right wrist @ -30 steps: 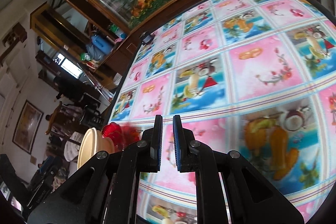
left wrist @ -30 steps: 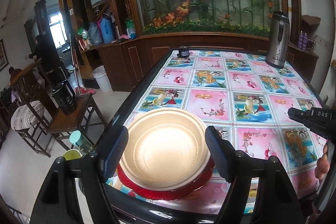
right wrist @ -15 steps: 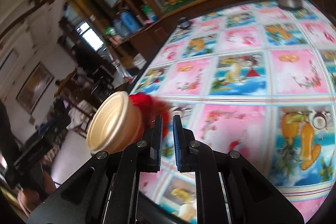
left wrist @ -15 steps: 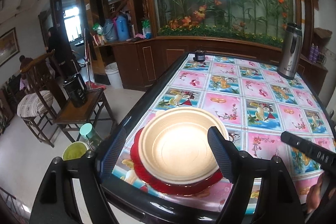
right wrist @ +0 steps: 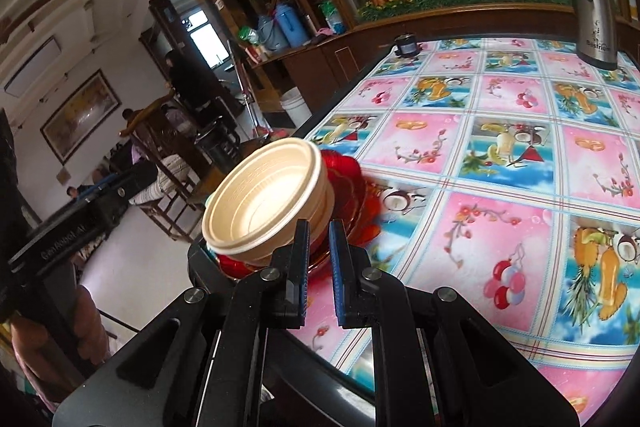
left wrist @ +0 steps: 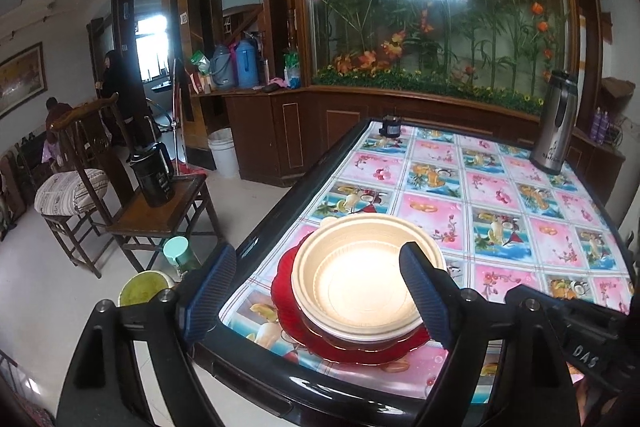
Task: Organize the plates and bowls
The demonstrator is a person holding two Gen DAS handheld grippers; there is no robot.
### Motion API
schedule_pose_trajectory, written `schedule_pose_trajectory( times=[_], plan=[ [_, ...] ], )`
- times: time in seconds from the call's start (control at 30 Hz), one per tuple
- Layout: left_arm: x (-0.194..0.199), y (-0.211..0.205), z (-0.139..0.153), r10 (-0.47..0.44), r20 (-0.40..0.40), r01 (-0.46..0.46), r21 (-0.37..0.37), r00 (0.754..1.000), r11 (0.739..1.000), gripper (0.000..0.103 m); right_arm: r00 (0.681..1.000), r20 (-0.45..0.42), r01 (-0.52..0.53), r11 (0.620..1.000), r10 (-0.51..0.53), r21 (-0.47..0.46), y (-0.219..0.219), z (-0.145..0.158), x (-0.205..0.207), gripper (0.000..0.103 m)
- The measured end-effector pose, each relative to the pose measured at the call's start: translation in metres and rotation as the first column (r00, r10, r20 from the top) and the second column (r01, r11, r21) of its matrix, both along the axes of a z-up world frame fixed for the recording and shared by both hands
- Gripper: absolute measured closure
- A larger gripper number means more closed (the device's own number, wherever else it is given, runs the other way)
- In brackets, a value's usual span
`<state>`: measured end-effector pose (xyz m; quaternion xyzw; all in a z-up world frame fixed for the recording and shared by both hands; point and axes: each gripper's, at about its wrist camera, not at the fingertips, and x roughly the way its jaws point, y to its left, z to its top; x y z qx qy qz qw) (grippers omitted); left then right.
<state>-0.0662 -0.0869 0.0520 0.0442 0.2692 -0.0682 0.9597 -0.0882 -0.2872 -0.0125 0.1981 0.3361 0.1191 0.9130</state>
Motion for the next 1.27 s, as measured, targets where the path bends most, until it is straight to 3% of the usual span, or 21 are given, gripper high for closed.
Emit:
schedule_pose_trajectory(
  times=[0.13, 0.53, 0.77, 1.0, 1.1, 1.17, 1.27],
  plan=[
    [0.003, 0.006, 0.0, -0.016, -0.01, 0.016, -0.041, 1.0, 0.999, 0.019, 1.0, -0.008, -0.015, 1.0, 0.015, -0.009, 0.008, -0.002, 0.002, 0.093],
    [0.003, 0.005, 0.001, -0.028, 0.026, 0.029, -0.046, 0.999, 0.999, 0.017, 0.999, -0.041, -0.036, 0.999, 0.035, -0.008, 0.015, -0.012, 0.008, 0.093],
    [-0.005, 0.004, 0.011, -0.053, 0.096, 0.059, -0.056, 0.994, 0.997, 0.017, 0.998, -0.044, -0.036, 0.999, 0.036, -0.004, 0.015, -0.013, 0.01, 0.093],
    [-0.004, 0.002, 0.011, -0.069, 0.09, 0.074, -0.056, 0.994, 0.996, 0.016, 0.998, -0.054, -0.033, 0.999, 0.033, 0.0, 0.016, -0.018, 0.011, 0.093],
    [-0.004, 0.0, 0.009, -0.089, 0.088, 0.094, -0.056, 0.992, 0.994, 0.012, 0.998, -0.057, -0.027, 1.0, 0.028, 0.006, 0.014, -0.021, 0.012, 0.093],
    [-0.008, -0.001, 0.009, -0.102, 0.093, 0.107, -0.056, 0.99, 0.993, 0.0, 0.998, -0.059, -0.022, 1.0, 0.023, 0.01, 0.013, -0.022, 0.012, 0.093],
    [-0.009, -0.003, 0.01, -0.099, 0.106, 0.105, -0.048, 0.989, 0.993, 0.0, 0.998, -0.065, -0.014, 1.0, 0.015, 0.019, 0.011, -0.023, 0.013, 0.093]
  ],
)
